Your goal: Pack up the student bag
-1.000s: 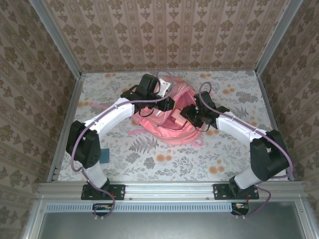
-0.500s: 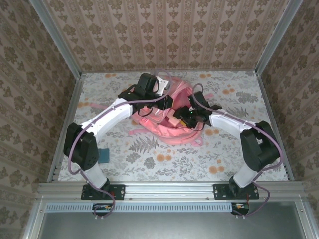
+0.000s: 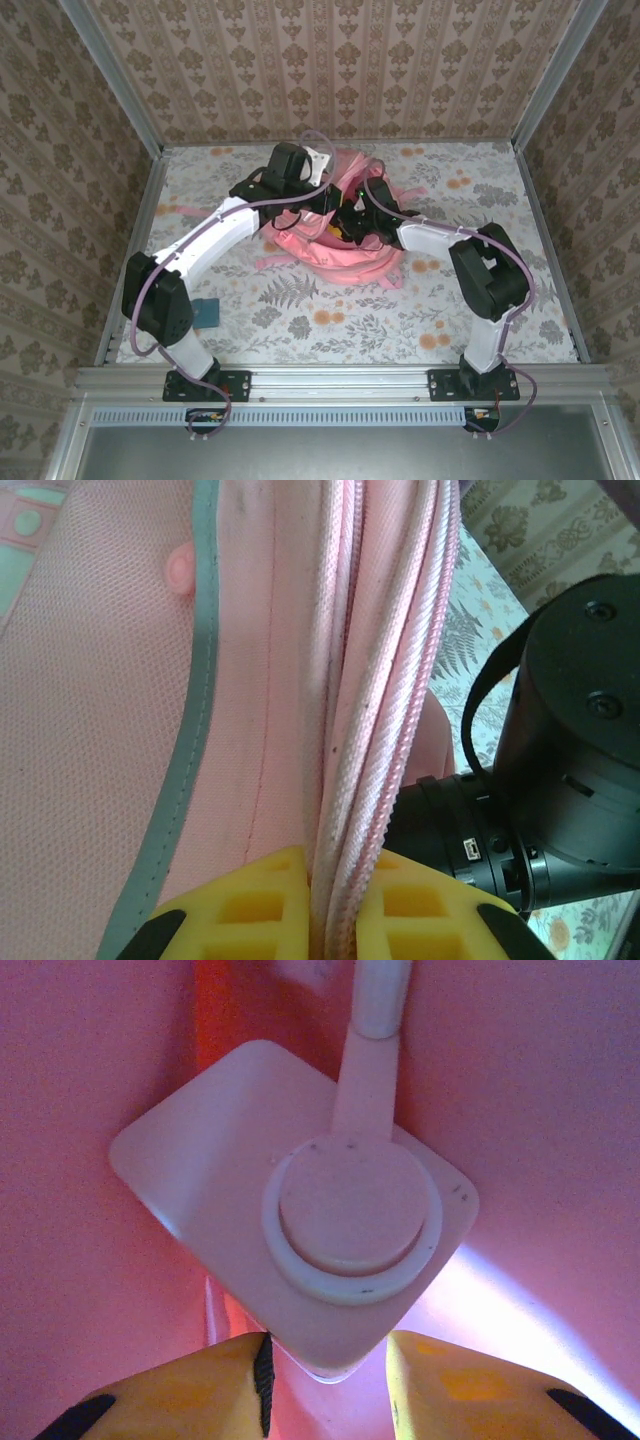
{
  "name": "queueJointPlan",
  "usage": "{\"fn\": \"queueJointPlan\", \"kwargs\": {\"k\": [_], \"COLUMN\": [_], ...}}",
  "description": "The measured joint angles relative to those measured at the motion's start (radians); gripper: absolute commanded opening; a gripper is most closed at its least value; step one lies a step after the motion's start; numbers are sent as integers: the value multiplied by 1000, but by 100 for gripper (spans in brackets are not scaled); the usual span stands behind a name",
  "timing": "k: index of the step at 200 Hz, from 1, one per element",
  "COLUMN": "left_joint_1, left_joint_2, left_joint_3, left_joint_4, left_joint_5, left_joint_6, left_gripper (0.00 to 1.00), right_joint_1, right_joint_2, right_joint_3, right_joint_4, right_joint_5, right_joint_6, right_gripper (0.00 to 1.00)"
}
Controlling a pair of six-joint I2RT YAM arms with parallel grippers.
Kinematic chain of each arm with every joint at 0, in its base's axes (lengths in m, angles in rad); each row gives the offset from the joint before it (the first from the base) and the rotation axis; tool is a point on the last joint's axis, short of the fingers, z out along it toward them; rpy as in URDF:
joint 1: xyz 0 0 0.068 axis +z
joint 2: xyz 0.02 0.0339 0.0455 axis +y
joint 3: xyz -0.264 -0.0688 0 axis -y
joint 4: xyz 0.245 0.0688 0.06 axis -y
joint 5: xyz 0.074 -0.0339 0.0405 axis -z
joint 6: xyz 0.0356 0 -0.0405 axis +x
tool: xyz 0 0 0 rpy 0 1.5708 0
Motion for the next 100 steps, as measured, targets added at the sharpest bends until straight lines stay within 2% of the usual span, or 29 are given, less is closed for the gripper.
{"fn": "queueJointPlan", "kwargs": {"k": [39, 69, 100], "left_joint_1": [11, 14, 18], "left_joint_2": [0, 0, 0], "left_joint_3": [-4, -17, -22], "left_joint_4": [5, 15, 63], "left_joint_5": [0, 27, 84], "left_joint_6": [-17, -36, -64], "left_gripper": [8, 36, 58], "right_joint_1": [-15, -52, -87], "right_joint_2": [-76, -257, -463], "right_joint_3": [-96, -225, -343], "right_joint_4": [59, 34, -45], "right_joint_5": [14, 50, 122], "right_joint_6": [18, 19, 17], "right_gripper": [44, 50, 54]}}
